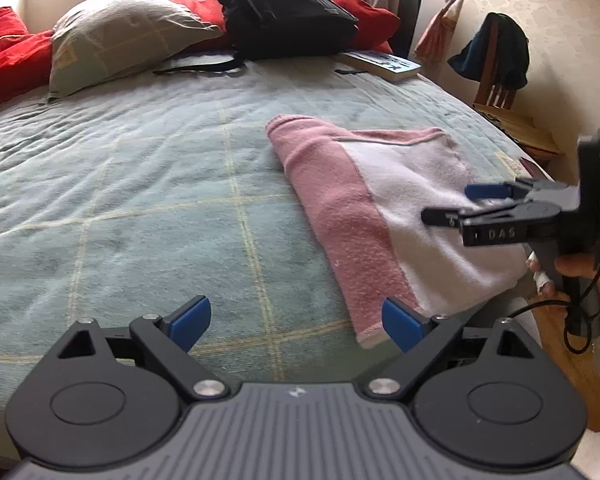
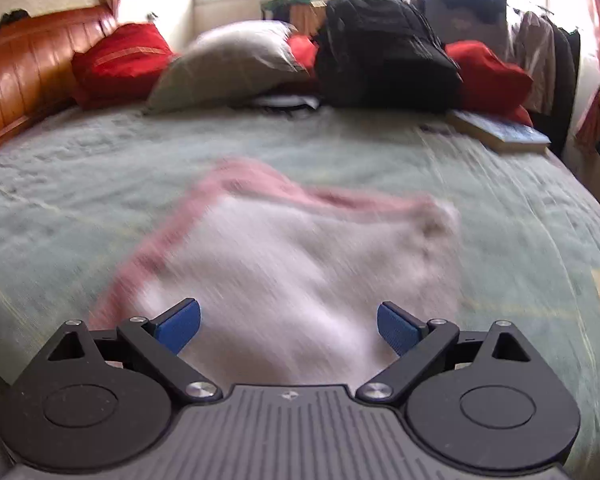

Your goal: Fold clothes

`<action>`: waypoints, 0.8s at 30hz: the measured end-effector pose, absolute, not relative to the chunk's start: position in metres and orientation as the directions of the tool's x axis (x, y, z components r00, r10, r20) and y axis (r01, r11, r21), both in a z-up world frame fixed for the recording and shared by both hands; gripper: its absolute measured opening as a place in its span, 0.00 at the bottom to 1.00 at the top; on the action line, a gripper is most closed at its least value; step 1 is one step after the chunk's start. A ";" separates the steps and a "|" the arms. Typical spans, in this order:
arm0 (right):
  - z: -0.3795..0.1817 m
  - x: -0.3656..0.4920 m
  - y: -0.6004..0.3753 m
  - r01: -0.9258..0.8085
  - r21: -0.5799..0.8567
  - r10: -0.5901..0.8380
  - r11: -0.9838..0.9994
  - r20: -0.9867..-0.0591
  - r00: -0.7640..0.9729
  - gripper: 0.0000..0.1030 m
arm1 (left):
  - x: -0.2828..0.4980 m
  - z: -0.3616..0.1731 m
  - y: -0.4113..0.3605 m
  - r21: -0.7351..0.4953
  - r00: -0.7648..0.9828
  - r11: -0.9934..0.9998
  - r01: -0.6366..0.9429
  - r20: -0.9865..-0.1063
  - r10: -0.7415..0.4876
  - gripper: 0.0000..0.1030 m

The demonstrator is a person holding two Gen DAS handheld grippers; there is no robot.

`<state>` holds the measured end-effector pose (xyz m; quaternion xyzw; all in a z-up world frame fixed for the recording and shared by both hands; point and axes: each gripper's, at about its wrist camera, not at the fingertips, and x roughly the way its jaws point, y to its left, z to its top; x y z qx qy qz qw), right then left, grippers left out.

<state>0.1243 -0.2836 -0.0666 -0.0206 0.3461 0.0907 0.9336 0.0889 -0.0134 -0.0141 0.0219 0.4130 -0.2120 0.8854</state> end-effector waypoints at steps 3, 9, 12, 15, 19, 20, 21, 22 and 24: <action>-0.068 0.110 -0.290 -0.195 0.040 0.175 0.980 -0.639 0.749 0.95 | 0.088 -0.016 -0.012 -0.135 0.565 0.911 0.389 -0.747 -0.351 0.90; -0.045 0.073 -0.280 -0.259 0.104 0.270 0.960 -0.578 0.770 0.98 | 0.089 -0.019 -0.011 -0.139 0.561 0.915 0.378 -0.752 -0.346 0.90; -0.053 0.063 -0.271 -0.299 0.091 0.290 0.950 -0.609 0.738 0.99 | 0.088 -0.020 -0.013 -0.139 0.555 0.915 0.379 -0.757 -0.344 0.90; -0.070 0.060 -0.274 -0.266 0.062 0.237 0.962 -0.675 0.699 0.99 | 0.086 -0.022 -0.012 -0.138 0.552 0.915 0.379 -0.760 -0.343 0.90; -0.071 0.045 -0.290 -0.237 0.134 0.264 0.962 -0.670 0.694 0.99 | 0.087 -0.023 -0.013 -0.146 0.543 0.914 0.379 -0.765 -0.347 0.90; -0.071 0.045 -0.290 -0.233 0.142 0.267 0.962 -0.666 0.697 1.00 | 0.088 -0.024 -0.014 -0.147 0.542 0.913 0.380 -0.765 -0.348 0.90; -0.070 0.045 -0.290 -0.229 0.150 0.270 0.962 -0.661 0.700 1.00 | 0.089 -0.024 -0.015 -0.149 0.540 0.911 0.384 -0.765 -0.352 0.90; -0.069 0.045 -0.290 -0.225 0.159 0.273 0.961 -0.657 0.703 1.00 | 0.090 -0.024 -0.018 -0.152 0.538 0.909 0.389 -0.763 -0.358 0.90; -0.068 0.046 -0.290 -0.217 0.175 0.279 0.960 -0.648 0.709 1.00 | 0.090 -0.024 -0.023 -0.155 0.534 0.904 0.400 -0.762 -0.367 0.90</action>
